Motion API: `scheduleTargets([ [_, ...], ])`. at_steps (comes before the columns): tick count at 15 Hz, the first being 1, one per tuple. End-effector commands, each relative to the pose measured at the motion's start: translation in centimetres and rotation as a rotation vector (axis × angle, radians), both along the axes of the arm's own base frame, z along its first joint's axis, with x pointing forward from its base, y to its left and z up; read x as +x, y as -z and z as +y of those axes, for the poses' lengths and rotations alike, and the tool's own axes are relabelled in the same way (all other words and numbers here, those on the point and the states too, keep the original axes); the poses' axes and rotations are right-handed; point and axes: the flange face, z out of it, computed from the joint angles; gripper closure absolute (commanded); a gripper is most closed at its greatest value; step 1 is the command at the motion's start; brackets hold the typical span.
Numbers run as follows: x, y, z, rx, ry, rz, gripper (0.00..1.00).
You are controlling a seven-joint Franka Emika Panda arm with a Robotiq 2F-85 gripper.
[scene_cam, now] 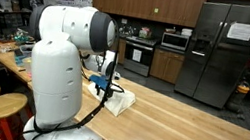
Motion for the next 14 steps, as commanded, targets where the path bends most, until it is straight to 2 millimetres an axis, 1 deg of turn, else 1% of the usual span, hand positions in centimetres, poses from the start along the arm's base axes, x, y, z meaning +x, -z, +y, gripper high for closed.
scheduleTargets([
  [1,1.2,0.2,-0.1,-0.038,-0.008,0.060,0.40],
  [2,1.5,0.3,-0.1,-0.053,-0.007,0.074,0.51],
  [4,1.8,0.3,-0.4,-0.088,-0.001,0.088,0.66],
  [5,1.8,0.2,-0.7,-0.118,0.005,0.090,0.75],
  [8,2.1,-0.1,-1.6,-0.219,0.024,0.091,0.97],
  [9,2.3,-0.2,-1.9,-0.255,0.031,0.090,1.00],
  [14,3.0,-1.1,-4.5,-0.439,0.077,0.074,1.00],
])
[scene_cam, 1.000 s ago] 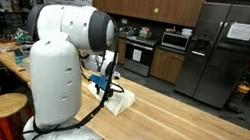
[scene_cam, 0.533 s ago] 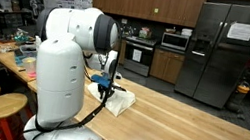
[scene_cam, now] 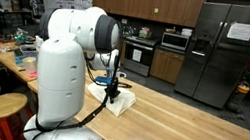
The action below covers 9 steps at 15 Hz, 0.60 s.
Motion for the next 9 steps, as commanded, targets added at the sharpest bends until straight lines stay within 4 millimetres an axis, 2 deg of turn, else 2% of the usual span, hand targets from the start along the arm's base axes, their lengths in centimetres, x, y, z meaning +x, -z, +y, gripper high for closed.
scheduleTargets([
  [1,0.9,-1.1,-1.7,-0.108,0.038,-0.017,1.00],
  [2,1.0,-1.5,-1.9,-0.100,0.032,-0.028,1.00],
  [3,1.0,-1.8,-1.8,-0.082,0.024,-0.036,0.84],
  [4,1.0,-2.2,-1.6,-0.052,0.013,-0.043,0.73],
  [5,0.9,-2.4,-1.5,-0.031,0.000,-0.045,0.70],
  [9,0.4,-3.2,-0.8,0.029,-0.113,-0.056,0.44],
])
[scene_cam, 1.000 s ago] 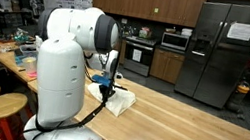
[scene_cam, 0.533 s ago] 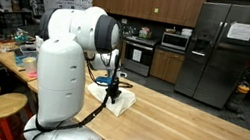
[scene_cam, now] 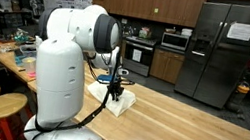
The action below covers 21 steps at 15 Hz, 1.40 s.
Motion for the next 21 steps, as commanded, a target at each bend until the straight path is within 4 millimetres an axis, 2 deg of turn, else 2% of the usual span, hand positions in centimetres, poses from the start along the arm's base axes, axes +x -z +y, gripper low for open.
scheduleTargets([
  [1,-0.8,-1.4,0.1,0.054,-0.118,-0.013,0.37],
  [6,-0.9,-0.9,1.0,0.082,-0.357,-0.007,0.03],
  [11,-1.3,-0.2,2.0,0.077,-0.558,0.013,0.00],
  [16,-1.5,0.5,1.7,0.081,-0.668,0.055,0.00],
  [18,-1.4,0.9,1.3,0.076,-0.696,0.079,0.14],
  [19,-1.3,1.1,1.0,0.074,-0.709,0.088,0.27],
  [21,-1.2,1.5,0.5,0.062,-0.720,0.099,0.38],
])
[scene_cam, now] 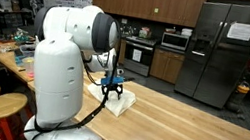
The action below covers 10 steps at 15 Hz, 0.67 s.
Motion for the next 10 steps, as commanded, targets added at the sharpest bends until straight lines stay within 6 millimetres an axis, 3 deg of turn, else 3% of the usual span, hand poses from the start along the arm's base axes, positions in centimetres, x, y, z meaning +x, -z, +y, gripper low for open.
scheduleTargets([
  [1,0.4,0.7,-1.3,-0.029,-0.038,0.015,0.55],
  [6,1.1,2.2,-2.6,-0.089,-0.024,0.025,0.94],
  [7,1.3,2.4,-3.0,-0.107,-0.019,0.019,0.99],
  [10,1.6,2.6,-4.3,-0.163,-0.009,0.001,1.00],
])
